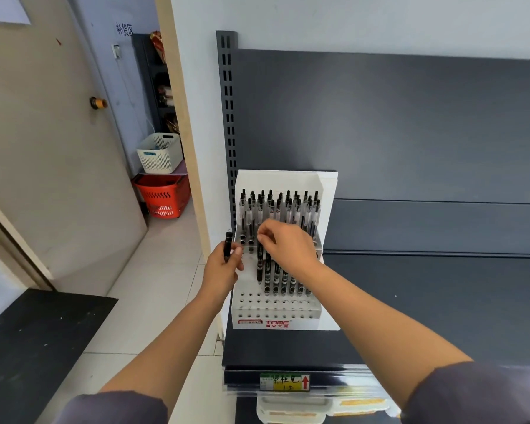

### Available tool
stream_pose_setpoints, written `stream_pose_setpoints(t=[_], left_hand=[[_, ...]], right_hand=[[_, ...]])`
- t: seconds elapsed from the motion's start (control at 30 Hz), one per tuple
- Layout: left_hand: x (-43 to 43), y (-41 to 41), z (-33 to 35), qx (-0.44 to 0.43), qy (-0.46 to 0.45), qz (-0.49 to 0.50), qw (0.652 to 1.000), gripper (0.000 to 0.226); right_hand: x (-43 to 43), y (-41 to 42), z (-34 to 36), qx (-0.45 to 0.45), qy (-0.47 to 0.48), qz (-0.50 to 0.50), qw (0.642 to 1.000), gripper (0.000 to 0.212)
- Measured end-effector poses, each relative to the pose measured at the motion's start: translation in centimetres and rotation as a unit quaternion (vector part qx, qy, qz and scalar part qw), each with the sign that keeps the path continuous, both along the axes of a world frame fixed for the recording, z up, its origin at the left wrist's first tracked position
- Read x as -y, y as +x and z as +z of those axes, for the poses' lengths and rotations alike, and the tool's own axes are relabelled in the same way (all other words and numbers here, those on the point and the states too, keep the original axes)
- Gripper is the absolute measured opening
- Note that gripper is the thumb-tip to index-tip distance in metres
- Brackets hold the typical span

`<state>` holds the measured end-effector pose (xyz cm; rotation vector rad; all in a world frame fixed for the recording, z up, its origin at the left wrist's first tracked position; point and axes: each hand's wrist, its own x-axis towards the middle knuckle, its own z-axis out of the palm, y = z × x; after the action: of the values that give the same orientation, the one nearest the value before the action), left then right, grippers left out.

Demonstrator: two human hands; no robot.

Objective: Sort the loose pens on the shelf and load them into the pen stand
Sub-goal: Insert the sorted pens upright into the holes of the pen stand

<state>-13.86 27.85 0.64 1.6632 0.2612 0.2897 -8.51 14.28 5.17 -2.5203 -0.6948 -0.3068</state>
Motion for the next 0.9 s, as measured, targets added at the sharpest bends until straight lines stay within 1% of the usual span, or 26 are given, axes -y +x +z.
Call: stream_pose_setpoints(t=[0.1, 0.13, 0.2, 0.27, 0.47, 0.53, 0.6, 0.67, 0.8, 0.87, 0.9], left_hand=[[-0.1, 0.0, -0.4, -0.009, 0.023, -0.022, 0.999, 0.010], [-0.1, 0.0, -0.5, -0.011, 0.012, -0.030, 0.999, 0.015], [-0.1, 0.0, -0.6, -0.012, -0.038, -0.036, 0.999, 0.024], [-0.3, -0.1, -0.7, -0.006, -0.067, -0.038, 0.997, 0.027], [-1.0, -0.1, -1.2, 0.000, 0.010, -0.065, 0.998, 0.013], [-1.0, 0.0, -1.2, 0.010, 0.014, -0.067, 0.998, 0.008], [-1.1, 0.2, -1.1, 0.020, 0.012, -0.070, 0.997, 0.006], [-1.0, 0.4, -0.9, 0.029, 0.022, -0.066, 0.997, 0.007], [-0.6, 0.7, -0.6, 0.042, 0.060, -0.040, 0.997, 0.010], [-0.6, 0.7, -0.5, 0.042, 0.068, -0.036, 0.996, 0.011], [-0.6, 0.6, -0.4, 0.043, 0.064, -0.040, 0.996, 0.013]], right_hand=[[-0.1, 0.2, -1.0, 0.025, -0.030, -0.004, 0.999, 0.018], [0.0, 0.3, -1.3, 0.031, -0.047, -0.010, 0.998, 0.018], [-0.1, 0.5, -1.8, 0.036, -0.089, -0.018, 0.995, 0.019], [-0.2, 0.6, -2.0, 0.034, -0.115, -0.017, 0.993, 0.019], [-0.6, 0.6, -1.9, 0.008, -0.132, -0.016, 0.991, 0.018], [-0.5, 0.5, -1.6, 0.006, -0.105, -0.014, 0.994, 0.021], [-0.6, 0.2, -1.0, -0.016, -0.029, -0.002, 0.999, 0.026], [-0.9, -0.1, -0.3, -0.062, 0.037, 0.018, 0.997, 0.028], [-1.8, -0.5, 0.3, -0.121, 0.093, 0.022, 0.988, 0.019], [-2.1, -0.6, 0.6, -0.133, 0.126, 0.009, 0.983, 0.016], [-2.1, -0.6, 0.8, -0.133, 0.127, 0.003, 0.983, 0.015]])
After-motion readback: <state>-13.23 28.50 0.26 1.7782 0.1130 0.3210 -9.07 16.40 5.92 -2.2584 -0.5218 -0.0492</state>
